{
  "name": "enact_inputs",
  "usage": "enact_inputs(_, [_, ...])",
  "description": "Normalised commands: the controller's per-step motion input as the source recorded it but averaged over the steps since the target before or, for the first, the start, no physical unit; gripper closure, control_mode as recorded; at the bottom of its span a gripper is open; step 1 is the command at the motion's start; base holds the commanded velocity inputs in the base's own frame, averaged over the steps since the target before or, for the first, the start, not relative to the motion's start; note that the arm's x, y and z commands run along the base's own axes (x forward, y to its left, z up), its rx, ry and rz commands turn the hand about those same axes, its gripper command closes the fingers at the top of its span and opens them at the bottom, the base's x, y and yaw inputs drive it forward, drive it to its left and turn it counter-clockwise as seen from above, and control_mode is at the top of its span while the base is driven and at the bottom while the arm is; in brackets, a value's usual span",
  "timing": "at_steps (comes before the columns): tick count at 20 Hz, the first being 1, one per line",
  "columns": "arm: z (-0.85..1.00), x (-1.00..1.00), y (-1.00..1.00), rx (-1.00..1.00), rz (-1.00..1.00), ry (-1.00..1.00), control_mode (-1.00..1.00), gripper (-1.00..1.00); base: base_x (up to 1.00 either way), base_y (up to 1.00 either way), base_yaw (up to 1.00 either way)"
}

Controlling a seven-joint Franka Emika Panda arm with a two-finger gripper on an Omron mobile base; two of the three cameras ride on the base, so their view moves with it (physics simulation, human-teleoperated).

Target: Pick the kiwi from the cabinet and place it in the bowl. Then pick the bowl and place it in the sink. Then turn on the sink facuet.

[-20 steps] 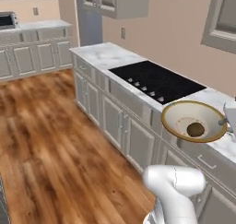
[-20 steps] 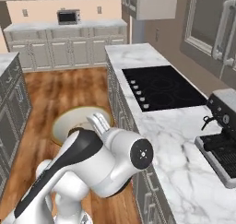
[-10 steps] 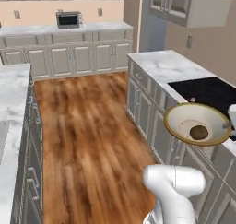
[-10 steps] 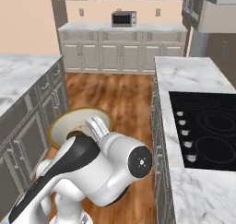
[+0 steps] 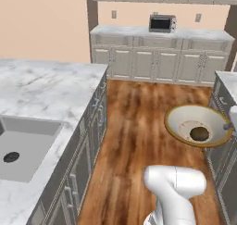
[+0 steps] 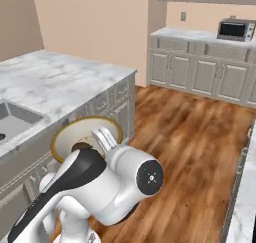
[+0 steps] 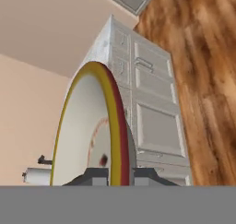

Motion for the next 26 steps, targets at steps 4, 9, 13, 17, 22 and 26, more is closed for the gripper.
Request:
enact_inputs(4, [0.00,0.00,0.00,0.00,0.00,0.00,1.00,1.00,1.00,0.00,0.74])
enact_inputs(9, [0.00,0.00,0.00,0.00,0.00,0.00,1.00,1.00,0.78,0.00,0.83])
enact_inputs(13, [0.00,0.00,0.00,0.00,0.00,0.00,1.00,1.00,0.63,0.00,0.85])
enact_inputs(17, [0.00,0.00,0.00,0.00,0.00,0.00,1.00,1.00,0.19,-0.09,0.80])
enact_inputs(22, [0.00,0.00,0.00,0.00,0.00,0.00,1.00,1.00,0.15,-0.18,0.76])
enact_inputs(26, [0.00,0.00,0.00,0.00,0.00,0.00,1.00,1.00,0.09,-0.68,0.46])
